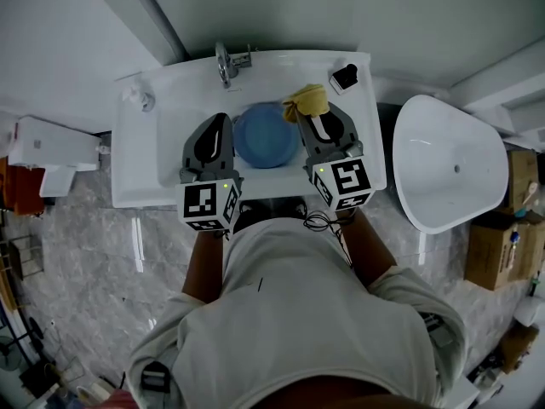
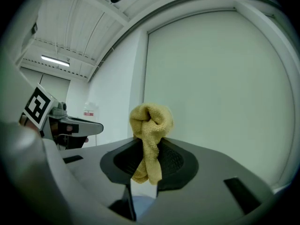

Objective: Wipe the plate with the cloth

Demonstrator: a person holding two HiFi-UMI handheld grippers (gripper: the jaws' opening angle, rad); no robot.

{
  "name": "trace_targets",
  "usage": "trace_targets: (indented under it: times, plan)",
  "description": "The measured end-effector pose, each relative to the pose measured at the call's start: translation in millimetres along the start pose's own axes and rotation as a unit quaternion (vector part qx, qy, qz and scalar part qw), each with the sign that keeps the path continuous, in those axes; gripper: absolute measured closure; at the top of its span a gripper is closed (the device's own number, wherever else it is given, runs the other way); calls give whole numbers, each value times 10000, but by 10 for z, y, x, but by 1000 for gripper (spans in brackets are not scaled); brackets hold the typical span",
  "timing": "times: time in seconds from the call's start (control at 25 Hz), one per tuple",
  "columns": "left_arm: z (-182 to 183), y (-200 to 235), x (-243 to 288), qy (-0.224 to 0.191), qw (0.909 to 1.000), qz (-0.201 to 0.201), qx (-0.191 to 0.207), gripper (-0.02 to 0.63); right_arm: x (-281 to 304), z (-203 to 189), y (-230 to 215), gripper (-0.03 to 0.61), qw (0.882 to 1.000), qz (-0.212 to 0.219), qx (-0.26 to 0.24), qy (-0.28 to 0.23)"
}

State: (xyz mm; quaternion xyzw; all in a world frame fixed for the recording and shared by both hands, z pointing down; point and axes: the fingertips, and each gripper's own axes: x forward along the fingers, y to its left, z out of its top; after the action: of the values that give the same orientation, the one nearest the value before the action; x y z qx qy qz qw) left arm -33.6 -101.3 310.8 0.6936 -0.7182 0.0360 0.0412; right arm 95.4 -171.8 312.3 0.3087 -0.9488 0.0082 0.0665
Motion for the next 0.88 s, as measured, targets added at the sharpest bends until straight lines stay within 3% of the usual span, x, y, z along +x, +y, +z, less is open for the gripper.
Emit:
trace_targets:
  times: [0.88]
  plan:
    - [10, 15, 21, 27, 9998, -193, 90, 589, -49, 103, 13, 492, 9995, -254, -180, 12]
